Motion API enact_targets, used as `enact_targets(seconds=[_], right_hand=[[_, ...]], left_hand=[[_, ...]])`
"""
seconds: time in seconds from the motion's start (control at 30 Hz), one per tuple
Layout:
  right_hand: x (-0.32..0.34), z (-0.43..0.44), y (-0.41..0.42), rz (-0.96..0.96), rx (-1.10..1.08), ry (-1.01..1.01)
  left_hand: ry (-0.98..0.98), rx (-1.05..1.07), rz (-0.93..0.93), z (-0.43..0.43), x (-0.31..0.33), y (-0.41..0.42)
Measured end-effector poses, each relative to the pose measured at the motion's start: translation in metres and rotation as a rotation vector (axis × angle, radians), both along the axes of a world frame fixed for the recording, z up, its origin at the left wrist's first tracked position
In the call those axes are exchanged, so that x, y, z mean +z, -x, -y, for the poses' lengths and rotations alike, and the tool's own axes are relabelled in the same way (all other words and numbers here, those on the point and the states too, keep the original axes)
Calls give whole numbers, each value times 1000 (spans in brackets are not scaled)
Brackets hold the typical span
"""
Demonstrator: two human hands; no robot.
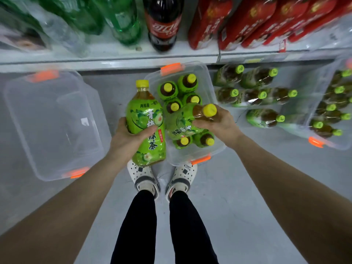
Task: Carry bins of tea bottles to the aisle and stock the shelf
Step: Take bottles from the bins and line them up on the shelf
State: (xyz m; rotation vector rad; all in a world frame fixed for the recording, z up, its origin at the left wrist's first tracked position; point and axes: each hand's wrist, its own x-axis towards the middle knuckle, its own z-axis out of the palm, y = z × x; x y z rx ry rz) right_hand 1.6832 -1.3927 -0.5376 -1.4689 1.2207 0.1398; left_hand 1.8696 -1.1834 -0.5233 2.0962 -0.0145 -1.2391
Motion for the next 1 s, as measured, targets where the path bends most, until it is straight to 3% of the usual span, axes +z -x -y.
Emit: enact_targets(seconds=[0.1, 0.33, 0.5, 0.8, 1.0], right_hand=[[68, 14, 4, 116, -121, -64], [279, 47, 1, 258, -109, 86], [434, 55, 2, 412, -151, 339], [641, 60, -12, 736, -335, 864], [745, 58, -23, 866, -291, 1017]], left_hand=[[60, 9, -31, 8, 53, -2], [245, -112, 10, 32, 223, -15], [399, -179, 124, 59, 356, -31], [775, -228, 363, 98, 571, -32], [923, -255, 550, 106, 678, -26]])
